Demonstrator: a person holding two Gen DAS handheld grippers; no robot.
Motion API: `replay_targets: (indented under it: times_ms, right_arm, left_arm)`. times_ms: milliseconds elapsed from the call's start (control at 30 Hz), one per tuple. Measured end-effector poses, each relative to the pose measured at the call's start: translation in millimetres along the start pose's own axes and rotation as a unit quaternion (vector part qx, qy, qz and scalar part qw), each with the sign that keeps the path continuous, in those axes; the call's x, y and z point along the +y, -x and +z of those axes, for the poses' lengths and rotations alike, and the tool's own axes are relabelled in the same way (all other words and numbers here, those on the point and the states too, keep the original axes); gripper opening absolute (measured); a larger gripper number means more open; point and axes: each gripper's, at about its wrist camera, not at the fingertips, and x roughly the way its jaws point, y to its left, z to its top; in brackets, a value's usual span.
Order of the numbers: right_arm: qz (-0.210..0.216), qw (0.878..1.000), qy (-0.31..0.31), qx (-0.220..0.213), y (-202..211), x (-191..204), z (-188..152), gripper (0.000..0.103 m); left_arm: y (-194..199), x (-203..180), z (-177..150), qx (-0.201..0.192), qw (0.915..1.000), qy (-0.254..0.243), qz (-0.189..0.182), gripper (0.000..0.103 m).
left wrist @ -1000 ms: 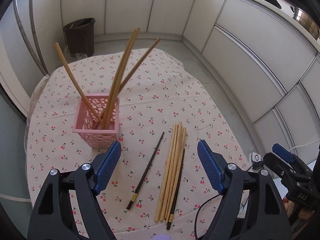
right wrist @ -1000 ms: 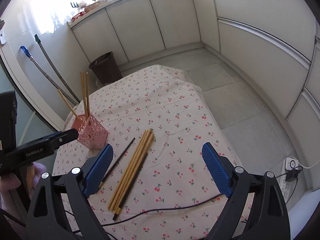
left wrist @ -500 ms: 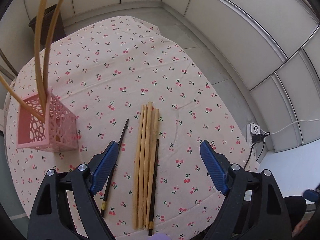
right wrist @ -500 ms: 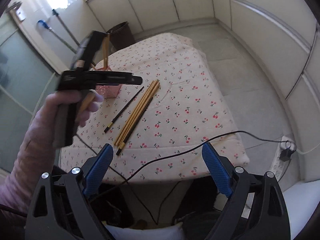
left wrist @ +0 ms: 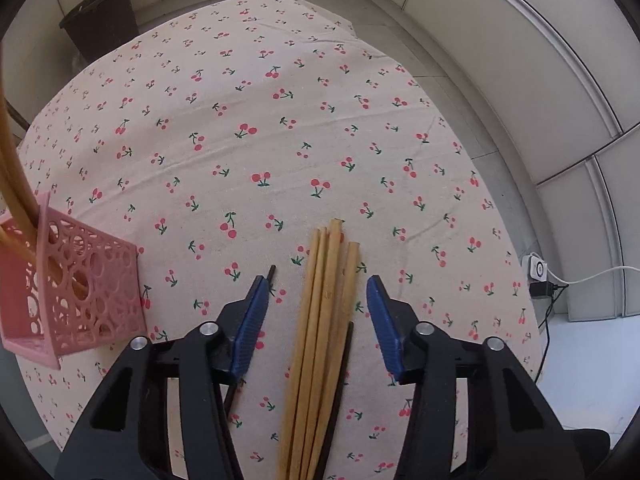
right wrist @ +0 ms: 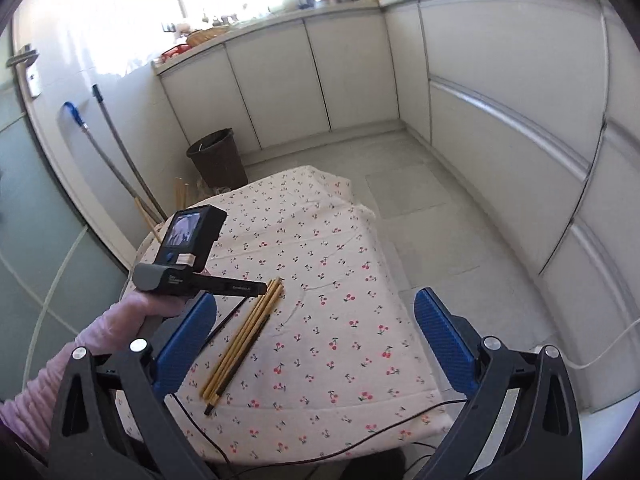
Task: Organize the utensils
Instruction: 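Close the left tool on a wooden chopstick while the right tool grasps another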
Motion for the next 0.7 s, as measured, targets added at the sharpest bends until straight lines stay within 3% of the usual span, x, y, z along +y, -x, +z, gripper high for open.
replay_targets:
  times_ms: [67,133,200,333,700]
  right_arm:
    - [0.016,0.999,-0.029,-0.003,-19,-13,-6,0.096]
    - [0.001,0.999,-0.036,-0.001,-37,-22,-16,0.096]
    - [-0.009,0.999,-0.043,0.031,-51,-22,-19,0.096]
    - [0.001,0.999,-0.031,0.021,-53,-15,-17,0.096]
    - [0.002,0.995,-0.058,0.077,-72,-23,-25,0.096]
  left_arm:
    - [-8,4,5,0.003,0.9999,0.000,0.009,0.037]
    - [-13,8,9,0.008,0.9999,0.001,0.006,0.034]
    - [-17,9,11,0.010,0.9999,-0.001,0.011,0.032]
    - [-22,9,12,0.013,0.9997,-0.006,0.020,0.029]
    - [-41,-14,17,0.017,0.9984,-0.040,0.036,0.026]
